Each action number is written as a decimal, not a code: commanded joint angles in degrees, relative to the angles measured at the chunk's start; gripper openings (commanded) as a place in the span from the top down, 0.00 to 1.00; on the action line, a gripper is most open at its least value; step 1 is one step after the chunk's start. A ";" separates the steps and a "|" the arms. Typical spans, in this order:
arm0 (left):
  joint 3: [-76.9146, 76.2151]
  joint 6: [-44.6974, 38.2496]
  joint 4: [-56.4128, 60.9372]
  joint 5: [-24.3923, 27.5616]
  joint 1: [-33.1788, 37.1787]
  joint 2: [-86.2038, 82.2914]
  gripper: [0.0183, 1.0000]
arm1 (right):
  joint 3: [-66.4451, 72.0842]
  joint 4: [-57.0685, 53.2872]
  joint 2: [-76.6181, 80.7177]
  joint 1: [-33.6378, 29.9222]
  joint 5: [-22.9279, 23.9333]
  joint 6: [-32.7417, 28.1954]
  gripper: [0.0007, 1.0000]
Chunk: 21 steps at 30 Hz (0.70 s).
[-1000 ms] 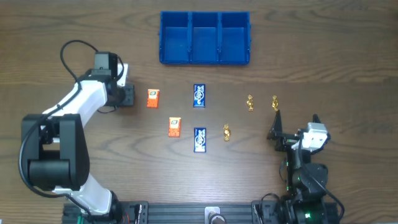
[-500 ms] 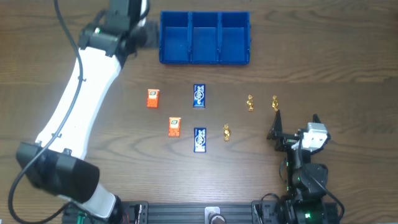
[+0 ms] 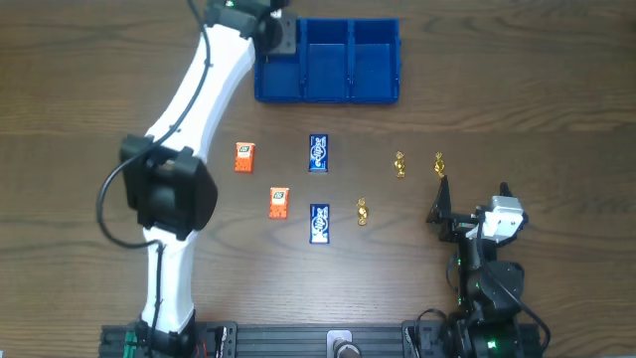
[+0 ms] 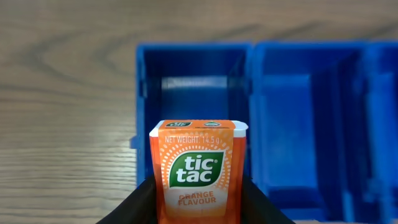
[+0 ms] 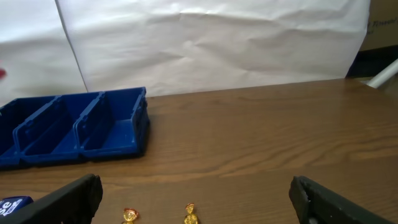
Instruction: Sort Candies Into Trays
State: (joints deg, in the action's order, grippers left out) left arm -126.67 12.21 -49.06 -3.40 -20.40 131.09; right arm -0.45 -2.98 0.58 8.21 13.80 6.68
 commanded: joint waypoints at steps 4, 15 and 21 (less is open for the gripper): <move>-1.75 0.68 0.72 -0.79 0.13 0.81 0.74 | 0.00 -0.35 -0.42 -0.31 0.52 -0.76 0.00; -1.73 0.24 0.85 -0.35 0.13 0.81 0.46 | 0.00 -0.35 -0.42 -0.31 0.52 -0.76 0.00; -0.63 0.35 -0.04 0.04 0.11 -5.01 0.27 | 0.00 -0.35 -0.42 -0.31 0.52 -0.76 0.00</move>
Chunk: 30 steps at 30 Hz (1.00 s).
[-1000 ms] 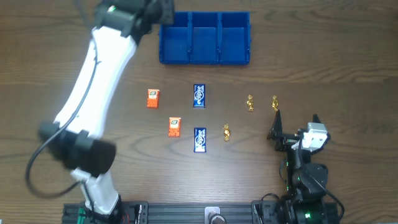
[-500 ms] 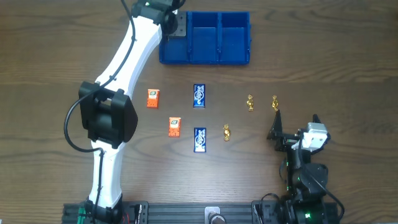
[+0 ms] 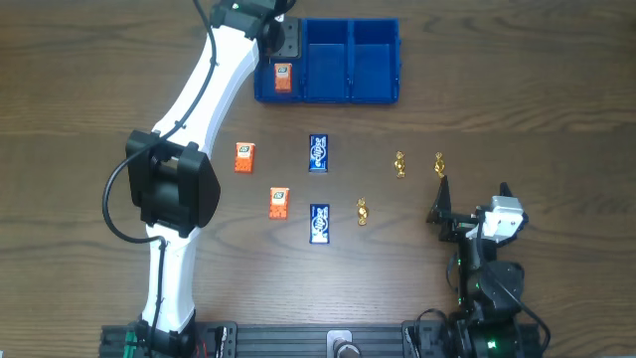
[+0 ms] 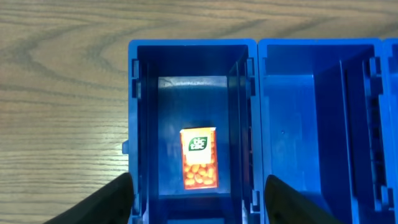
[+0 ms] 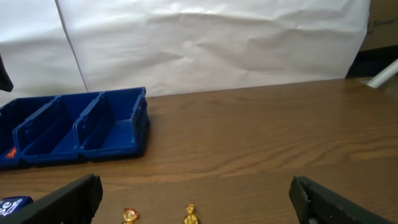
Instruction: Sort Candies Into Trays
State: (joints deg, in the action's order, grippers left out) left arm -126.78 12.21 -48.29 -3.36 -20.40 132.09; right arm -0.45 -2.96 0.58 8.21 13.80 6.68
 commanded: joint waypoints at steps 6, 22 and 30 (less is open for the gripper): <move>15.61 0.17 3.39 -0.24 0.13 -21.70 0.24 | 0.00 -0.37 -0.42 -0.31 0.52 -0.76 0.00; 71.71 2.93 28.65 -1.05 -0.87 -38.38 0.18 | 0.00 -0.37 -0.42 -0.31 0.52 -0.76 0.00; 73.26 3.28 31.23 -1.33 -0.39 -33.73 0.19 | 0.00 -0.37 -0.42 -0.31 0.52 -0.76 0.00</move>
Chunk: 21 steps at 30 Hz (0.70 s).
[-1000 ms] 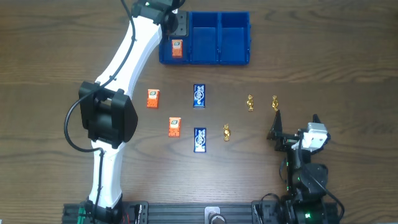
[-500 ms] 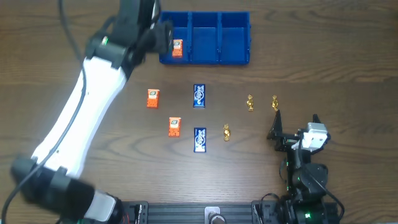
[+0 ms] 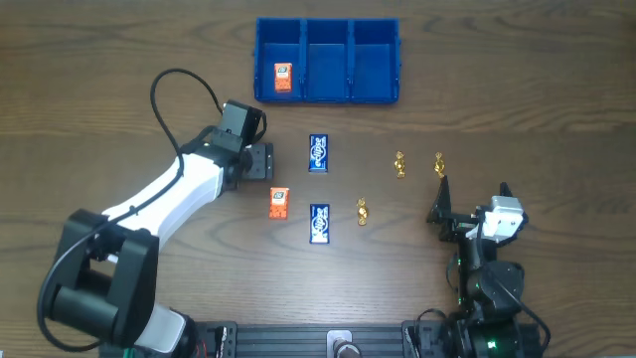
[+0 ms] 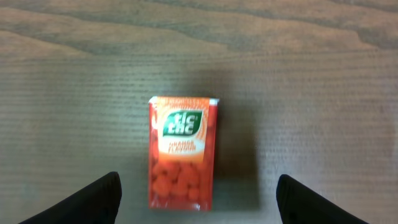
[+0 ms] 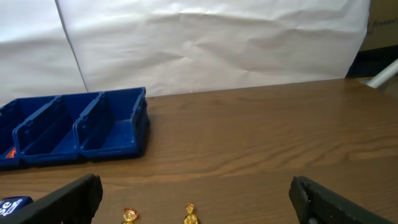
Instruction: Sort Candies Into Trays
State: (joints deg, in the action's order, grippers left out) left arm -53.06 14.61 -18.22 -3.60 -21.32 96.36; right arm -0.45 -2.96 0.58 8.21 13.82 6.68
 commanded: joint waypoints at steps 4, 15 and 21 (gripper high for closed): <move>-0.46 0.85 1.84 -0.87 1.36 3.63 0.20 | 0.00 -0.37 -0.42 -0.31 0.50 -0.76 0.00; -0.46 0.83 3.69 -0.83 1.81 7.15 0.33 | 0.00 -0.37 -0.42 -0.31 0.50 -0.76 0.00; -0.46 0.85 4.13 -0.83 1.81 7.45 0.59 | 0.00 -0.37 -0.42 -0.31 0.50 -0.76 0.00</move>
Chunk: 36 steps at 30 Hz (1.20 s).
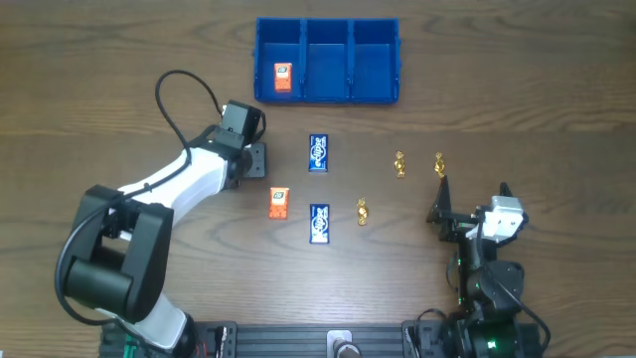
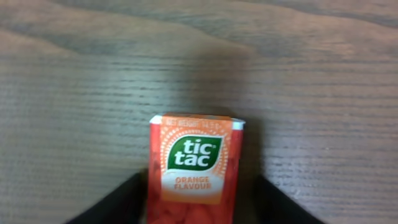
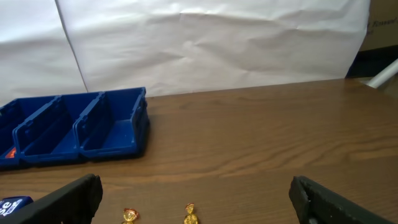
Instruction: Sort Candies Into Trays
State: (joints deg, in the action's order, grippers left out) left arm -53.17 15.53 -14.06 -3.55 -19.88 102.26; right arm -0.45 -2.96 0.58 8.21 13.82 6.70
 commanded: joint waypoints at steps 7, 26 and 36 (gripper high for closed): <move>-0.35 0.85 1.01 -0.44 0.37 1.38 0.73 | 0.00 -0.37 -0.42 -0.31 0.50 -0.79 0.00; -18.03 1.70 -13.64 -4.13 -0.39 -17.77 0.75 | 0.00 -0.37 -0.42 -0.31 0.50 -0.79 0.00; -43.65 0.09 -21.24 -2.97 -0.42 -1.27 0.75 | 0.00 -0.37 -0.42 -0.31 0.50 -0.79 0.00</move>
State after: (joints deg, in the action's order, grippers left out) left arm -89.19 16.49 -33.89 -6.57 -20.10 94.39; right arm -0.45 -2.98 0.58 8.21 13.80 6.70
